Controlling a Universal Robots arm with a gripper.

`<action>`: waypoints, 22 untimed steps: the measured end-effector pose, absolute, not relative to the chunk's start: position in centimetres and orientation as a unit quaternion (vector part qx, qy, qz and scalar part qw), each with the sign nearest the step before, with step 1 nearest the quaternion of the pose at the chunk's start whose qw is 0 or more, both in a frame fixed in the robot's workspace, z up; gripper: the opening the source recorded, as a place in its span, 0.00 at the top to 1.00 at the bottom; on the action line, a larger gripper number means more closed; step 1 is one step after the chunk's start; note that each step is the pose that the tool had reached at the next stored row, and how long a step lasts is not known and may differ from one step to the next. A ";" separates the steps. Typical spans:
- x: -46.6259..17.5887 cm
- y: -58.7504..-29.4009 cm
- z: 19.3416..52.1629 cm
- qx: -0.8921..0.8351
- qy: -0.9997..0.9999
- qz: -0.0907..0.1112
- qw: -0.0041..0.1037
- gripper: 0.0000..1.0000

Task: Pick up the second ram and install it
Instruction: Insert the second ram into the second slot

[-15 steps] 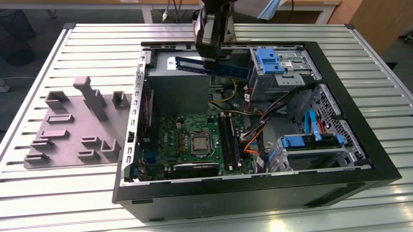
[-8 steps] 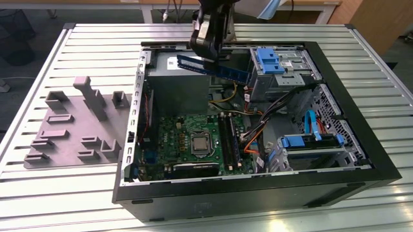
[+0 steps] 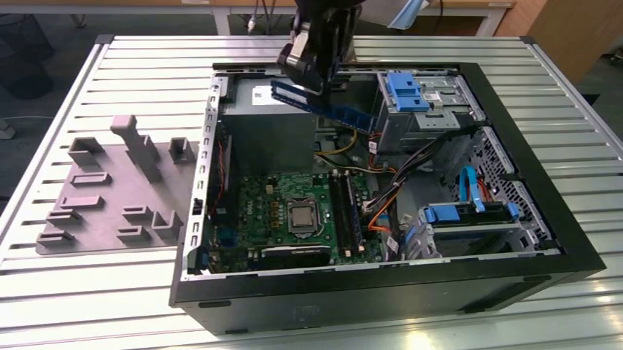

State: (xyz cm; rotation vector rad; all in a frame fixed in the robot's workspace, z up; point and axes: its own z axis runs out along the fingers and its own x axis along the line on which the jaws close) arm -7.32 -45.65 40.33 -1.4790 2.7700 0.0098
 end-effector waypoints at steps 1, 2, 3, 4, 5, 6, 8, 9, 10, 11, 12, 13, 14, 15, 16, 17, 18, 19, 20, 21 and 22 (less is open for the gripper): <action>-7.3 -45.6 40.3 -0.463 0.886 0.003 0.001 0.86; -7.3 -45.6 40.3 -0.455 0.890 0.003 0.001 0.86; -7.3 -45.6 40.3 -0.447 0.894 0.003 0.001 0.86; -7.3 -45.6 40.3 -0.439 0.898 0.003 0.001 0.86; -7.3 -45.6 40.3 -0.431 0.902 0.003 0.001 0.86; -7.3 -45.6 40.2 -0.423 0.906 0.003 0.001 0.86; -7.3 -45.6 40.2 -0.408 0.913 0.003 0.001 0.86; -7.3 -45.7 40.2 -0.401 0.916 0.003 0.001 0.86; -7.3 -45.7 40.2 -0.396 0.918 0.003 0.001 0.86; -7.3 -45.7 40.2 -0.394 0.919 0.003 0.001 0.86; -7.3 -45.6 40.2 -0.394 0.919 0.003 0.001 0.86; -7.3 -45.7 40.2 -0.394 0.919 0.003 0.001 0.86; -7.3 -45.6 40.2 -0.394 0.919 0.003 0.001 0.86; -7.3 -45.7 40.2 -0.394 0.919 0.003 0.001 0.86; -7.3 -45.7 40.2 -0.394 0.919 0.003 0.001 0.86; -7.3 -45.6 40.2 -0.391 0.920 0.003 0.001 0.86; -7.3 -45.6 40.2 -0.385 0.923 0.003 0.001 0.86; -7.3 -45.6 40.2 -0.377 0.926 0.003 0.001 0.86; -7.3 -45.6 40.2 -0.368 0.930 0.003 0.001 0.86; -7.3 -45.6 40.1 -0.359 0.933 0.003 0.001 0.86; -7.3 -45.7 40.1 -0.351 0.936 0.003 0.001 0.86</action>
